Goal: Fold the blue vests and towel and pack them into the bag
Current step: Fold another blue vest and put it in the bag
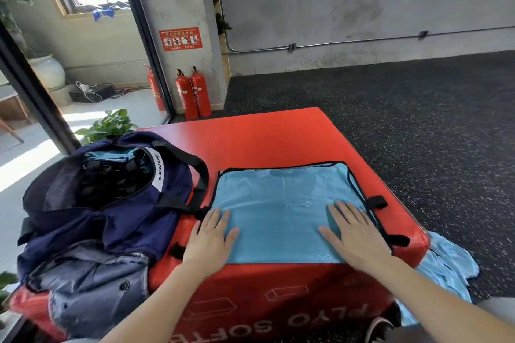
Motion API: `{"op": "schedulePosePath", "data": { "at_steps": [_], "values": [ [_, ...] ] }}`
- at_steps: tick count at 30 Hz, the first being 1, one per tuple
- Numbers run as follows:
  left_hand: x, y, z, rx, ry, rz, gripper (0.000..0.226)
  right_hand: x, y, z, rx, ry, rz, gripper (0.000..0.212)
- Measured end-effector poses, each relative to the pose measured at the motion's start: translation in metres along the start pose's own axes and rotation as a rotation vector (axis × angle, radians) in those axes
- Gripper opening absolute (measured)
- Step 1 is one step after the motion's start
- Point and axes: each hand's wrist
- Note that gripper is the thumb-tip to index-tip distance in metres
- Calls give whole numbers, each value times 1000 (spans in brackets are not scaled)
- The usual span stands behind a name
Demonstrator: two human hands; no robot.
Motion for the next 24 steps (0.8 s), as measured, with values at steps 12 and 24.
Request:
{"op": "schedulePosePath", "data": {
  "at_steps": [12, 24],
  "values": [
    [68, 1, 8, 39, -46, 6, 110, 58, 6, 8, 0, -60, -37, 87],
    [230, 17, -7, 145, -229, -138, 84, 118, 34, 10, 85, -56, -64, 73]
  ]
}}
Point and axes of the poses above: each hand's wrist, its own x-axis towards the middle knuckle, its own y-axis out of the back of the hand, z = x × y, and after that the axes turned 12 degrees about -x, right-handed
